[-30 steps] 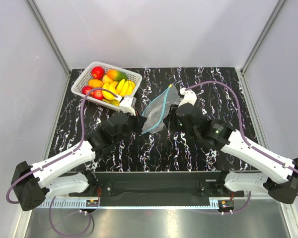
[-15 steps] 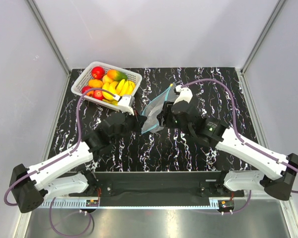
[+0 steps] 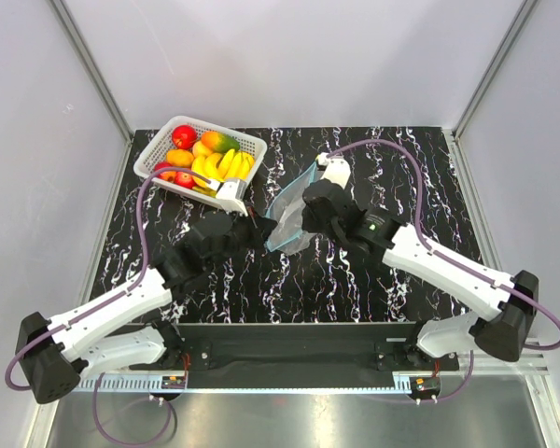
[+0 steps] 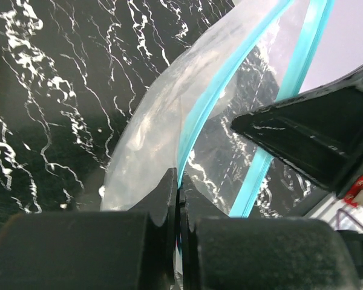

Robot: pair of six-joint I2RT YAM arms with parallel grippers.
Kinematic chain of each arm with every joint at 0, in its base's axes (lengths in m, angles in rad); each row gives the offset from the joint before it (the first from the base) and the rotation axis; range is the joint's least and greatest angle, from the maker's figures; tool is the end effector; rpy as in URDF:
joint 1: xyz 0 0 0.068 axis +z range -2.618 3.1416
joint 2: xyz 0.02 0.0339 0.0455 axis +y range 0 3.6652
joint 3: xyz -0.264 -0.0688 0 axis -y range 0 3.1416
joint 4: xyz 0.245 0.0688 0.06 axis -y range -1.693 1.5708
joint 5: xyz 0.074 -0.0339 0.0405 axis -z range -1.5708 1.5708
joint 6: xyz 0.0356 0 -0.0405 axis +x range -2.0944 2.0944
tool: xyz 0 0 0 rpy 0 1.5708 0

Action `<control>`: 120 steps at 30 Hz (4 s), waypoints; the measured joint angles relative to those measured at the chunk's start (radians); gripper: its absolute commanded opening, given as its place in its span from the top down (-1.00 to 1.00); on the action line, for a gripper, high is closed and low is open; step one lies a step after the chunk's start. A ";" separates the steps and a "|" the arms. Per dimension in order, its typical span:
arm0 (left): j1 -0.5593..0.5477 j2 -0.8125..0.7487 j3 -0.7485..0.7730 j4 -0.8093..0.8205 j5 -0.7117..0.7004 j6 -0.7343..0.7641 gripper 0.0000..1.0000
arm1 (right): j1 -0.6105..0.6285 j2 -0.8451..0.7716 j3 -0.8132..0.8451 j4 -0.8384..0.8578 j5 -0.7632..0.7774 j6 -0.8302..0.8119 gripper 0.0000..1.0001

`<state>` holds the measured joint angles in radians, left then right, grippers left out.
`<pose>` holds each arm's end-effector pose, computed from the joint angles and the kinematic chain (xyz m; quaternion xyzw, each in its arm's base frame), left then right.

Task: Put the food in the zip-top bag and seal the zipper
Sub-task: Open the zipper of the food storage bag, then pick up the fake fruit from the bin.

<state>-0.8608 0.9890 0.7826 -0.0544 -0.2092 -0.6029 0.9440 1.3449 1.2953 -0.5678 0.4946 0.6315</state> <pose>0.1569 -0.1712 0.3145 0.0384 0.7903 -0.3432 0.5060 0.1864 0.2286 0.3576 -0.0231 0.8685 0.1619 0.4680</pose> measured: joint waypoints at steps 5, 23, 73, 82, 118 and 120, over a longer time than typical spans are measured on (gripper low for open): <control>0.024 0.030 -0.024 0.005 0.000 -0.056 0.86 | 0.000 0.062 0.109 -0.136 0.026 0.000 1.00; 0.038 0.131 0.009 0.042 0.050 0.023 -0.58 | -0.001 0.137 0.206 -0.376 -0.050 -0.085 1.00; 0.183 0.530 0.098 0.086 0.270 0.021 0.06 | -0.002 0.474 0.485 -0.768 0.391 -0.041 1.00; 0.183 0.501 0.106 0.099 0.307 0.055 -0.32 | -0.006 0.487 0.465 -0.746 0.317 -0.113 1.00; 0.710 0.726 0.603 -0.335 0.040 0.097 -0.92 | -0.092 0.554 0.457 -0.680 0.259 -0.258 1.00; 0.712 0.794 0.674 -0.369 0.040 0.097 -0.92 | -0.092 0.554 0.456 -0.672 0.248 -0.263 1.00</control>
<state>-0.1486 1.7832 1.4563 -0.4232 -0.1692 -0.5064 0.8524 1.8988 1.7515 -1.2400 0.7425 0.3683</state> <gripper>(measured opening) 0.959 0.013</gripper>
